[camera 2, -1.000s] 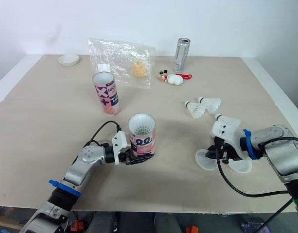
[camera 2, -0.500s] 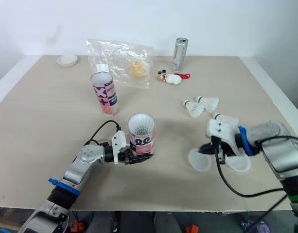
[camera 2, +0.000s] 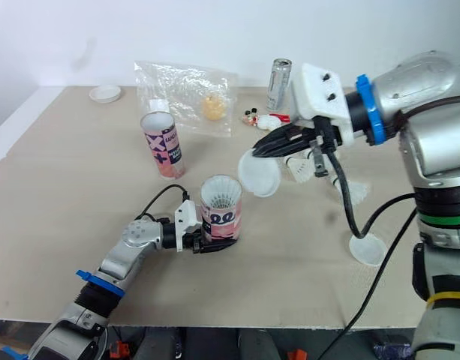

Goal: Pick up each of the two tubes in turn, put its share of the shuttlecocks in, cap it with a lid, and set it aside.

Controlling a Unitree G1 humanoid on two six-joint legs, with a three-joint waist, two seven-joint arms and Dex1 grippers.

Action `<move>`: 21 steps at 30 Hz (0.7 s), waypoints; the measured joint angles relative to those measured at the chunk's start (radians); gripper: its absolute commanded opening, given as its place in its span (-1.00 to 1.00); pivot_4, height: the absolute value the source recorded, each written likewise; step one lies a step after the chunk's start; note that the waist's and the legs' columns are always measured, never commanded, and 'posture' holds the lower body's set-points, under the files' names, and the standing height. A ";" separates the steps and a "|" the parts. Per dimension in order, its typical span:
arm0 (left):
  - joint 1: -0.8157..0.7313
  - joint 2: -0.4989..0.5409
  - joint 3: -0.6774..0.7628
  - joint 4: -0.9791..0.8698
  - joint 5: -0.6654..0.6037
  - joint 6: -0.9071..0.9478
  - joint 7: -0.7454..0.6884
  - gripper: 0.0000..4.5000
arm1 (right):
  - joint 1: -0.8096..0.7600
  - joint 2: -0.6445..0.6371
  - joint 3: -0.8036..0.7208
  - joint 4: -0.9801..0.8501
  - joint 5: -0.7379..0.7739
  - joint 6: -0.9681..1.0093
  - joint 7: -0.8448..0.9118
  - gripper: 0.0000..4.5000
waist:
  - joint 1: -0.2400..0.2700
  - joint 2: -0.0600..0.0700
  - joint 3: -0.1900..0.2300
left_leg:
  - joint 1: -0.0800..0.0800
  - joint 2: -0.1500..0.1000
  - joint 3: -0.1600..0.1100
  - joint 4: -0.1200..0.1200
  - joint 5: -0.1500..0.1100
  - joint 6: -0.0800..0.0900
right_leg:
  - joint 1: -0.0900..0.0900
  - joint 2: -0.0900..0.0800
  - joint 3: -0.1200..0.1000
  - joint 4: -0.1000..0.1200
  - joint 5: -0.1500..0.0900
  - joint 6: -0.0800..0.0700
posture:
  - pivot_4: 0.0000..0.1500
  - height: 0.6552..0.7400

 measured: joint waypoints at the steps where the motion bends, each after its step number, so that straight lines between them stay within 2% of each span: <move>1: 0.000 0.002 0.000 -0.001 0.000 0.003 -0.005 0.30 | -0.022 0.036 0.023 0.003 -0.001 -0.002 0.005 -0.99 | 0.000 0.001 0.000 | 0.000 0.000 0.000 -0.001 0.000 0.000 | 0.000 0.000 0.000 0.000 0.000 0.000 | 1.00 1.00; 8: -0.001 0.003 -0.008 -0.008 0.001 0.008 -0.007 0.30 | -0.064 0.138 0.091 0.085 -0.061 -0.088 0.017 -0.99 | 0.002 -0.001 -0.001 | 0.000 0.000 -0.001 -0.002 0.000 0.000 | 0.000 0.000 -0.002 0.000 0.000 0.002 | 1.00 1.00; 21: 0.004 0.007 -0.009 -0.024 0.001 0.020 0.007 0.30 | -0.064 0.194 0.128 0.153 -0.116 -0.176 0.033 -0.99 | 0.002 0.000 -0.001 | 0.000 0.000 -0.002 -0.004 0.000 0.000 | 0.001 0.000 -0.003 0.000 0.000 0.002 | 1.00 1.00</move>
